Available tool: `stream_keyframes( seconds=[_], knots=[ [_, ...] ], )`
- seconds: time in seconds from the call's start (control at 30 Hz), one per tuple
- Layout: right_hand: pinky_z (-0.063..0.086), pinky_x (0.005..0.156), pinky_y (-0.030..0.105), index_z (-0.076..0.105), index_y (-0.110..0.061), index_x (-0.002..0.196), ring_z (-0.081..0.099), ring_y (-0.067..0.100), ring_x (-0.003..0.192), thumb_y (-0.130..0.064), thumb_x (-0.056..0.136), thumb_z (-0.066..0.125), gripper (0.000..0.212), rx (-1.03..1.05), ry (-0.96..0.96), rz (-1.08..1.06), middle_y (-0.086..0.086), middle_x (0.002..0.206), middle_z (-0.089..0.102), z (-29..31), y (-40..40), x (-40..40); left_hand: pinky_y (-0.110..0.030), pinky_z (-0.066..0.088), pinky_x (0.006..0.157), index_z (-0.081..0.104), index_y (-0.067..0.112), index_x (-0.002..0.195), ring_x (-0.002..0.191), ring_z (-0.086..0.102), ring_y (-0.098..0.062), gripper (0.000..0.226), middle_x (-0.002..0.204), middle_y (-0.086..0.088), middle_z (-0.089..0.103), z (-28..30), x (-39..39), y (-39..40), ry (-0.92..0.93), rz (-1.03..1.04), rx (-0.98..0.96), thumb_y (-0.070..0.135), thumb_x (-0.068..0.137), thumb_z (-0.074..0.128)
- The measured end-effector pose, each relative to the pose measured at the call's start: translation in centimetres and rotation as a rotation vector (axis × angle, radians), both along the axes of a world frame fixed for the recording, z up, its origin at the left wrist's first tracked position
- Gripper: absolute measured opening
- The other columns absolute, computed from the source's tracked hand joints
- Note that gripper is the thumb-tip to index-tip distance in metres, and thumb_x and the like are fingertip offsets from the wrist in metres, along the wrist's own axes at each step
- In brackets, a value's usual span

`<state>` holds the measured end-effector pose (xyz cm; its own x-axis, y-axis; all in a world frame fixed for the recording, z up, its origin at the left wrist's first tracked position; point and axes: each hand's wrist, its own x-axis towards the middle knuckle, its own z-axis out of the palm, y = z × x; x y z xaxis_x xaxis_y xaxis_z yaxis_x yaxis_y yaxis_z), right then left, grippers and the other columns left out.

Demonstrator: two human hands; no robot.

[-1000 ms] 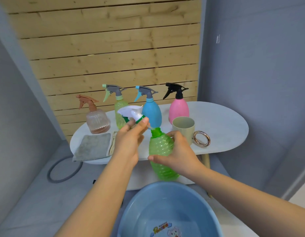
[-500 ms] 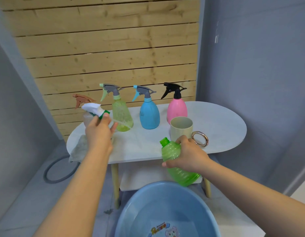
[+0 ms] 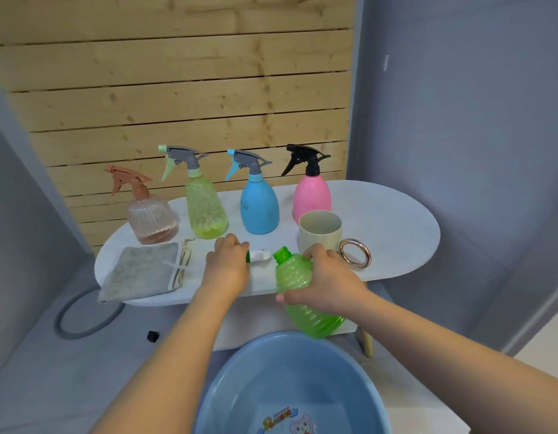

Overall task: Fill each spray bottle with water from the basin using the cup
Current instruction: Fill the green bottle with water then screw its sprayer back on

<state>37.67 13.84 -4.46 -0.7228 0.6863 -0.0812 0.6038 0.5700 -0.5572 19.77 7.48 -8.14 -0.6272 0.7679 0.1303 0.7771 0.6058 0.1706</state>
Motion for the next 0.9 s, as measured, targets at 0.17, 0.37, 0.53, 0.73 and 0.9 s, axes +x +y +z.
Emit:
stream_keyframes(
  seconds=[0.17,0.37,0.53,0.73,0.9],
  knots=[
    [0.042,0.097,0.039,0.032,-0.017,0.132,0.042,0.024,0.12,-0.051,0.067,0.077,0.087,-0.013,-0.016,0.008,0.005,0.129,0.04,-0.4,0.7,-0.1,-0.035,0.032,0.094,0.046,0.016,0.135,0.123,0.037,-0.026,0.039,0.128,-0.007,0.045,-1.2,0.4,1.4,0.034,-0.001,-0.04,0.019,0.096,0.046],
    [0.042,0.097,0.036,0.029,-0.016,0.135,0.043,0.024,0.121,-0.046,0.071,0.077,0.086,-0.074,-0.004,0.031,0.006,0.134,0.039,-0.8,1.5,0.4,-0.033,0.029,0.097,0.046,0.016,0.136,0.125,0.041,-0.025,0.041,0.134,-0.007,0.046,-1.6,0.0,0.7,-0.084,0.01,0.035,0.021,0.096,0.05],
    [0.041,0.089,0.029,0.031,-0.017,0.137,0.047,0.022,0.117,-0.042,0.074,0.076,0.081,-0.113,0.096,0.034,0.005,0.131,0.046,-0.8,1.9,0.6,-0.03,0.025,0.107,0.051,0.023,0.134,0.127,0.044,-0.018,0.043,0.139,0.001,0.047,-0.8,0.0,-0.3,-0.194,-0.109,0.237,0.017,0.091,0.055],
    [0.043,0.087,0.026,0.036,-0.022,0.134,0.052,0.017,0.109,-0.036,0.076,0.076,0.072,-0.244,0.237,0.048,-0.001,0.116,0.055,-0.9,2.1,0.2,-0.005,0.038,0.083,0.038,0.037,0.134,0.122,0.044,-0.003,0.069,0.134,0.01,0.048,1.6,2.0,-2.3,-0.766,-0.411,0.163,0.017,0.074,0.064],
    [0.047,0.093,0.028,0.039,-0.021,0.133,0.059,0.011,0.106,-0.027,0.078,0.076,0.066,-0.5,0.39,0.113,-0.004,0.115,0.062,-1.0,1.9,0.0,-0.027,0.044,0.102,0.026,0.032,0.145,0.129,0.043,-0.003,0.104,0.138,0.01,0.048,1.6,2.9,-3.4,-0.989,-0.431,0.237,0.04,0.059,0.084]
  ],
)
